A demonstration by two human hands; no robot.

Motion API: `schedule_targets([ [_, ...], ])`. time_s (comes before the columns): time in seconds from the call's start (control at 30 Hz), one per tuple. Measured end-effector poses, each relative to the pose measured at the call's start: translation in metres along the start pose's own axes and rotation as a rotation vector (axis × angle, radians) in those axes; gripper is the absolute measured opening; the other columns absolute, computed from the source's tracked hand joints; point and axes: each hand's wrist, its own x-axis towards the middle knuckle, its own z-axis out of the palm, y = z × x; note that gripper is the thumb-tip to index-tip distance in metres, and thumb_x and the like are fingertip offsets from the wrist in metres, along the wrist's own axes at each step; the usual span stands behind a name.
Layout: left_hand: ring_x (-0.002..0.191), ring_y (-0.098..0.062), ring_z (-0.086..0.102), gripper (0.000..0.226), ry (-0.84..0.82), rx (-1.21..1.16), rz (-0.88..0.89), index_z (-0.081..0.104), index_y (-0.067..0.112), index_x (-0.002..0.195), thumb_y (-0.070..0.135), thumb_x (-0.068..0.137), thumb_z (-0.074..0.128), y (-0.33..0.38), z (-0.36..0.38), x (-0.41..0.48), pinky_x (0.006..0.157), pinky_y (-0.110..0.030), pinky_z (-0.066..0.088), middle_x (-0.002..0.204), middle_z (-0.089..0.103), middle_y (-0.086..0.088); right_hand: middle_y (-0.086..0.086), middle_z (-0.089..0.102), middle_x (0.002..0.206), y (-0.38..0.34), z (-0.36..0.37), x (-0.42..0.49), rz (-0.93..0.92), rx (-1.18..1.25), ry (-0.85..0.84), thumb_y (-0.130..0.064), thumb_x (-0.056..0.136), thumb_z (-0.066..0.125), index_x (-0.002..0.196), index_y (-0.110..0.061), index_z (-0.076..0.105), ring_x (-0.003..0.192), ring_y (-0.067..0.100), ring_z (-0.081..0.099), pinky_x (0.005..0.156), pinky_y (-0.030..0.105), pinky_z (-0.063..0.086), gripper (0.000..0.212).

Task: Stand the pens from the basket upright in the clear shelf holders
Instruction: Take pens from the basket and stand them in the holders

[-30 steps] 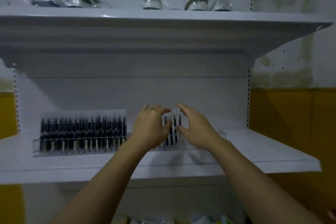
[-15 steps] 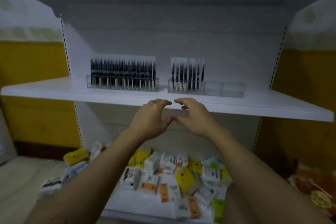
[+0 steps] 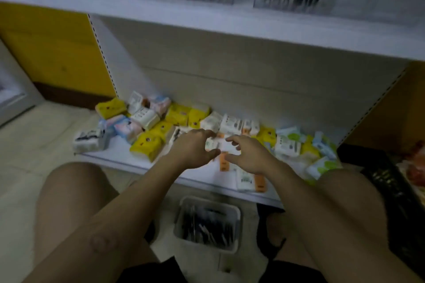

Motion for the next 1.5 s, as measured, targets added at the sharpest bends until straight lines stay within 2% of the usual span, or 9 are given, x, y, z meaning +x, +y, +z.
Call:
schedule_targets([
  [0.1, 0.128, -0.02, 0.047, 0.057, -0.11, -0.024, -0.05, 0.045, 0.024, 0.14, 0.05, 0.09, 0.058, -0.019, 0.039, 0.001, 0.103, -0.036, 0.041, 0.142, 0.049, 0.0, 0.008, 0.044, 0.146, 0.026, 0.04, 0.009, 0.083, 0.026, -0.107, -0.035, 0.092, 0.064, 0.144, -0.018, 0.041, 0.128, 0.025, 0.047, 0.101, 0.036, 0.042, 0.059],
  [0.43, 0.128, -0.025, 0.046, 0.057, -0.352, -0.118, -0.241, 0.047, 0.022, 0.137, 0.047, 0.088, 0.061, -0.058, 0.137, 0.018, 0.107, -0.037, 0.038, 0.141, 0.05, -0.004, 0.012, 0.049, 0.14, 0.079, 0.137, 0.049, 0.192, 0.041, -0.31, -0.028, 0.091, 0.063, 0.138, -0.009, 0.047, 0.125, 0.029, 0.049, 0.096, 0.032, 0.041, 0.053],
  [0.73, 0.121, -0.028, 0.051, 0.053, -0.529, -0.151, -0.363, 0.055, 0.009, 0.13, 0.043, 0.091, 0.057, -0.08, 0.211, 0.039, 0.093, -0.031, 0.04, 0.135, 0.053, -0.01, 0.007, 0.063, 0.092, 0.115, 0.215, 0.085, 0.241, 0.032, -0.522, -0.029, 0.091, 0.06, 0.085, -0.016, 0.059, 0.079, 0.022, 0.055, 0.07, 0.031, 0.041, 0.014],
  [0.87, 0.105, -0.027, 0.057, 0.046, -0.603, -0.136, -0.392, 0.057, 0.009, 0.126, 0.041, 0.093, 0.055, -0.097, 0.248, 0.037, 0.09, -0.034, 0.045, 0.119, 0.058, -0.009, 0.008, 0.058, 0.105, 0.128, 0.234, 0.078, 0.334, 0.078, -0.605, -0.031, 0.092, 0.06, 0.114, -0.003, 0.061, 0.087, 0.02, 0.051, 0.064, 0.026, 0.04, 0.035],
  [0.97, 0.083, -0.024, 0.057, 0.042, -0.638, -0.135, -0.417, 0.059, 0.003, 0.112, 0.04, 0.095, 0.051, -0.107, 0.271, 0.032, 0.078, -0.033, 0.05, 0.097, 0.059, -0.011, 0.014, 0.063, 0.117, 0.136, 0.25, 0.076, 0.452, 0.126, -0.644, -0.033, 0.091, 0.063, 0.117, -0.002, 0.063, 0.1, 0.026, 0.06, 0.085, 0.031, 0.052, 0.04],
  [1.07, 0.093, -0.025, 0.055, 0.036, -0.645, -0.2, -0.448, 0.057, 0.003, 0.117, 0.032, 0.097, 0.048, -0.115, 0.287, 0.029, 0.078, -0.029, 0.047, 0.108, 0.058, -0.015, 0.013, 0.061, 0.115, 0.142, 0.261, 0.077, 0.505, 0.195, -0.625, -0.031, 0.089, 0.064, 0.118, -0.004, 0.063, 0.103, 0.026, 0.058, 0.084, 0.03, 0.049, 0.039],
  [1.17, 0.113, -0.032, 0.053, 0.035, -0.721, -0.242, -0.433, 0.054, 0.005, 0.124, 0.028, 0.098, 0.047, -0.115, 0.298, 0.027, 0.098, -0.04, 0.045, 0.121, 0.056, -0.02, 0.006, 0.053, 0.101, 0.147, 0.273, 0.08, 0.543, 0.225, -0.607, -0.026, 0.088, 0.064, 0.103, -0.01, 0.06, 0.098, 0.021, 0.05, 0.069, 0.021, 0.042, 0.022],
  [1.27, 0.134, -0.037, 0.036, 0.046, -0.754, -0.247, -0.393, 0.039, 0.008, 0.14, 0.027, 0.099, 0.047, -0.116, 0.306, 0.029, 0.111, -0.044, 0.03, 0.142, 0.041, -0.023, 0.007, 0.054, 0.107, 0.153, 0.287, 0.089, 0.547, 0.2, -0.656, -0.026, 0.09, 0.061, 0.122, -0.003, 0.056, 0.1, 0.02, 0.051, 0.075, 0.023, 0.044, 0.039],
  [1.5, 0.108, -0.029, 0.056, 0.035, -0.746, -0.356, -0.484, 0.049, 0.011, 0.13, 0.026, 0.099, 0.049, -0.126, 0.321, 0.029, 0.093, -0.037, 0.05, 0.123, 0.057, -0.017, 0.015, 0.058, 0.13, 0.157, 0.303, 0.097, 0.608, 0.191, -0.694, -0.025, 0.092, 0.059, 0.128, -0.004, 0.056, 0.111, 0.027, 0.056, 0.086, 0.029, 0.042, 0.042],
])
